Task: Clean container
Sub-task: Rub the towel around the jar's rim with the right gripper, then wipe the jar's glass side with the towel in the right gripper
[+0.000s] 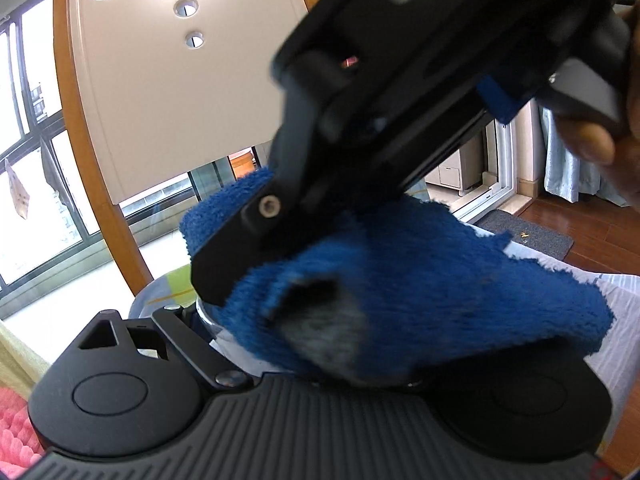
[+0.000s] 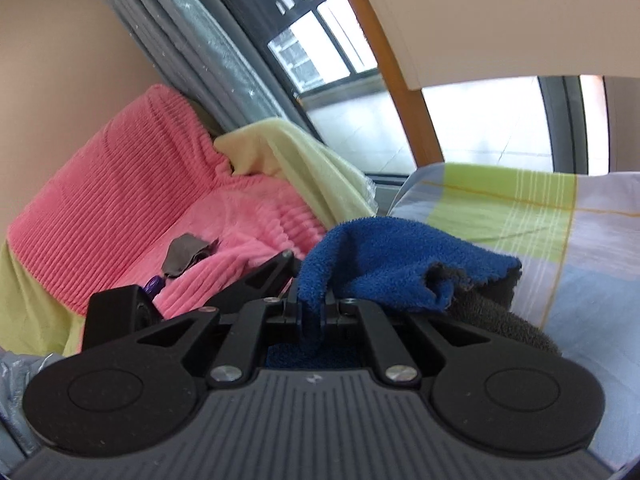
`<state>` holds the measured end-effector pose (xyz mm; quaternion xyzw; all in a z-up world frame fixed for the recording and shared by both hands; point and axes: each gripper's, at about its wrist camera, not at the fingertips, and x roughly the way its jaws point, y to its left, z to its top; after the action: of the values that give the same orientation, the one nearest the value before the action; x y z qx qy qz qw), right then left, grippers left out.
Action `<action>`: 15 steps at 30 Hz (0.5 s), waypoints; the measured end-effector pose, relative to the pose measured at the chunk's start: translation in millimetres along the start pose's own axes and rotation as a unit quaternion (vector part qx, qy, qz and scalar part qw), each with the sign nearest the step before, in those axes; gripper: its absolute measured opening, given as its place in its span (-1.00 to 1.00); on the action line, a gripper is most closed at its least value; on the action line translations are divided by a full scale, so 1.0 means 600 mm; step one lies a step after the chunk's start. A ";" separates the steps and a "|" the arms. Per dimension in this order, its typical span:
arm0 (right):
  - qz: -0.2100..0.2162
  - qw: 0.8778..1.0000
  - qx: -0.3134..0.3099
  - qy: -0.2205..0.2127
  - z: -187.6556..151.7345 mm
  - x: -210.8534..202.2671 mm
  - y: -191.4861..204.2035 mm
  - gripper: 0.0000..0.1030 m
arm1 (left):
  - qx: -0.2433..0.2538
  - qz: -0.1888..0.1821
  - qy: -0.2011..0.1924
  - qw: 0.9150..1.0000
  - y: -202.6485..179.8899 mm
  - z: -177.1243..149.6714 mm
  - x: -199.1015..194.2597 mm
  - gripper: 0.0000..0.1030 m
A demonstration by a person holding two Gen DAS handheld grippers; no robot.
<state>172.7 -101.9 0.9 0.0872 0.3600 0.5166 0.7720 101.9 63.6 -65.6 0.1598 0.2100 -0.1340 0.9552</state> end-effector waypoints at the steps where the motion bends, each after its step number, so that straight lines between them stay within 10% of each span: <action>1: -0.006 1.000 -0.006 -0.006 -0.001 0.001 0.004 -0.94 | 0.000 0.000 0.000 1.000 0.000 0.000 -0.001 0.80; 15: -0.153 0.974 -0.168 -0.017 0.002 0.020 0.078 -0.95 | 0.004 0.000 0.001 1.000 -0.004 0.000 0.009 0.80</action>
<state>141.6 -70.2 20.1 -0.0907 0.2638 0.4434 0.8518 105.7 60.7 -68.7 0.1639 0.2103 -0.1344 0.9544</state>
